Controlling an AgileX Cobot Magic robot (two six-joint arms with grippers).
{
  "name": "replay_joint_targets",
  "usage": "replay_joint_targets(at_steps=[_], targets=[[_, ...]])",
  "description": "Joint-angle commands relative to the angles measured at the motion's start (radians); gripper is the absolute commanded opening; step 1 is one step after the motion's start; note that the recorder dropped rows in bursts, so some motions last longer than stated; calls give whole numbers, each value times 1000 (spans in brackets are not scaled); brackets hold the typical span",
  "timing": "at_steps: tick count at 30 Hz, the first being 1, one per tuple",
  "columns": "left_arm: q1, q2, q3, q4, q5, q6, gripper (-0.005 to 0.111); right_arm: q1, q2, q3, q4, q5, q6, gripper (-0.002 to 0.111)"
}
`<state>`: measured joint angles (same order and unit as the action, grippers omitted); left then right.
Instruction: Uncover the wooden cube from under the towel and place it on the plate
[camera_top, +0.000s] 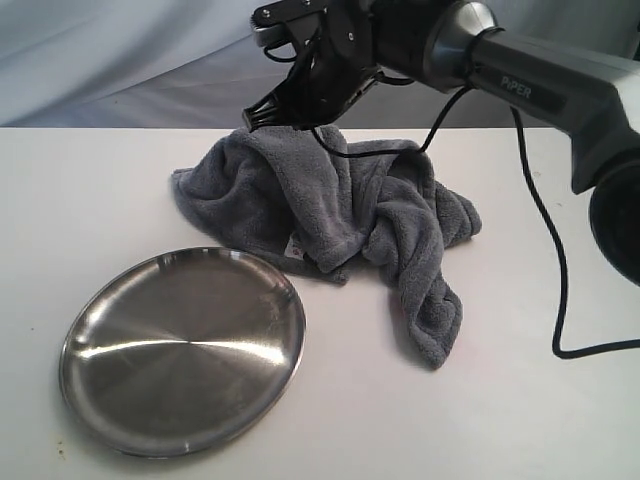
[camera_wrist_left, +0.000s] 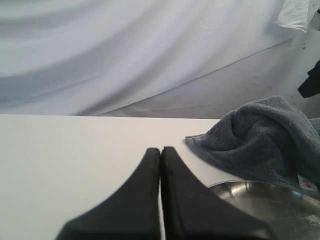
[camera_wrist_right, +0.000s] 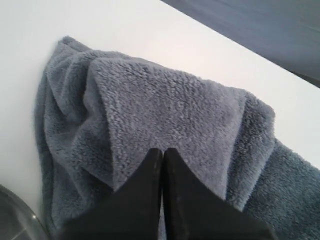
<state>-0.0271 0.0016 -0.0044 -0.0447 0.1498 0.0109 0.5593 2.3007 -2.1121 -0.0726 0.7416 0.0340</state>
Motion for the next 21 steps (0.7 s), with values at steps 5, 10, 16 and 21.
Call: replay_joint_targets(at_steps=[5,10,16,21], targets=[[-1,-2,4,1,-4,-3,1,31,-1,-6,13,-32,-3,0],[-1,-2,4,1,-4,-3,1,47,5,-6,49,-89,-3,0],[-1,-2,4,1,-4,-1,1,50,30,-6,118,-167,4,0],[-1,-2,4,1,-4,-1,1,61,51,-6,130,-175,0,0]])
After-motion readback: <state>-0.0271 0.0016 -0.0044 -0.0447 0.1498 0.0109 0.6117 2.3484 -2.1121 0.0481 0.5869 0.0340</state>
